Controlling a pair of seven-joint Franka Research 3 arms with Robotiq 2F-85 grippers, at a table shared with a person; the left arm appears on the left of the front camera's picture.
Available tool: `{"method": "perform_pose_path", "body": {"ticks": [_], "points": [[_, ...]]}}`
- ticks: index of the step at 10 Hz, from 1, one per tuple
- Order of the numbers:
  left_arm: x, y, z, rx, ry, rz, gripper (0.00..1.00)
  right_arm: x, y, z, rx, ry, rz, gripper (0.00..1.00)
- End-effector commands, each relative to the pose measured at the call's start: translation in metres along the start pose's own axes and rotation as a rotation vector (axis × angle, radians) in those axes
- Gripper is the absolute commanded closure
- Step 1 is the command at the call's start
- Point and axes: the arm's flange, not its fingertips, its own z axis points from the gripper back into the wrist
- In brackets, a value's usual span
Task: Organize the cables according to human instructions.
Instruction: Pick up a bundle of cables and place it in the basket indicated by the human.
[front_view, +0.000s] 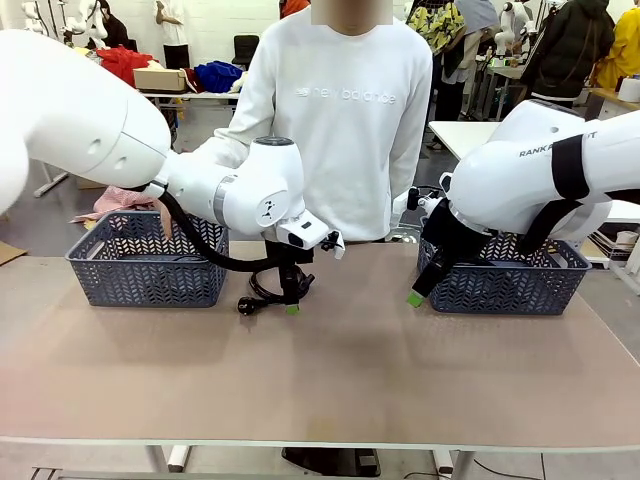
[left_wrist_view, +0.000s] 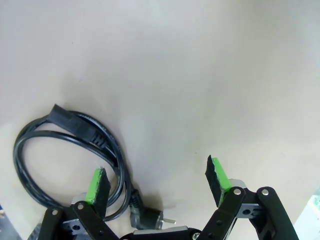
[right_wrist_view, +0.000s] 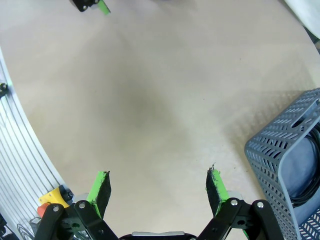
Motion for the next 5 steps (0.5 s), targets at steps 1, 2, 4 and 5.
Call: {"method": "perform_pose_path", "body": {"ticks": [1,2,4,5], "points": [[0.006,0.011,0.002,-0.036,0.028,-0.002,0.0,0.0,0.001,0.0,-0.002,-0.002,0.0,0.0],[0.006,0.015,0.0,-0.054,0.036,-0.007,0.0,0.0,0.001,0.0,-0.002,-0.002,0.0,0.0],[0.003,0.025,-0.005,-0.068,0.049,-0.009,0.0,0.0,0.001,0.0,-0.002,-0.002,0.0,0.0],[0.002,0.03,-0.008,-0.059,0.054,-0.011,0.0,0.0,0.001,0.0,-0.002,-0.002,0.0,0.0]]}}
